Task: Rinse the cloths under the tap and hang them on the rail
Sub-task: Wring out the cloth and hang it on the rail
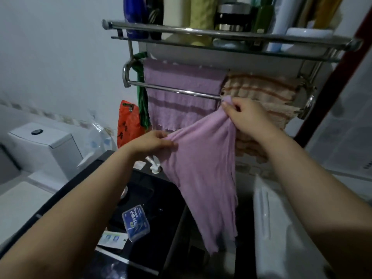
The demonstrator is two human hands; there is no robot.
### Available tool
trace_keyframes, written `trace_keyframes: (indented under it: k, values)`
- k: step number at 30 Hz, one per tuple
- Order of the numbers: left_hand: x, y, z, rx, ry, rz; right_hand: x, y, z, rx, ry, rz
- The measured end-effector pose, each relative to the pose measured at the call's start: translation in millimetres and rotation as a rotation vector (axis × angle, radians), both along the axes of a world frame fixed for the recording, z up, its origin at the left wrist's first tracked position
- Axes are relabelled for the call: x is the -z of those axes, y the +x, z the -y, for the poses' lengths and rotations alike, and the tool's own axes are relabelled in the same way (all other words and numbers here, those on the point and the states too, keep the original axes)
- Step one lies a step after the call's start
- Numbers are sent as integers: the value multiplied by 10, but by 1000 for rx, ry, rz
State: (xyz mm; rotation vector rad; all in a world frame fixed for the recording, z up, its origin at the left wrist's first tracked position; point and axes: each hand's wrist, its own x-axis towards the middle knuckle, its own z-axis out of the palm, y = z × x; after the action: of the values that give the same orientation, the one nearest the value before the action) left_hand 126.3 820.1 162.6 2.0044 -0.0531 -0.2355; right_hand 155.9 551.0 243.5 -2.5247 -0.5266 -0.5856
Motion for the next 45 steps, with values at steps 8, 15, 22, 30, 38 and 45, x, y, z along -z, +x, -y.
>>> trace_keyframes:
  k: [8, 15, 22, 30, 38, 45]
  values:
    - [-406, 91, -278, -465, 684, 415, -86, 35, -311, -241, 856, -305]
    - [-1012, 568, -56, -605, -431, 582, -73, 412, -715, 1, -293, 311]
    - [-938, 1082, -170, -329, 791, 394, -296, 814, -915, 138, -471, -273]
    - [-861, 1090, -286, -653, 584, 613, -458, 841, -930, 193, -110, -351]
    - [-676, 909, -329, -401, 322, 530, -143, 557, -830, 334, -449, 259]
    - [-320, 835, -264, -672, 86, 622, -65, 450, -747, 324, -416, 249]
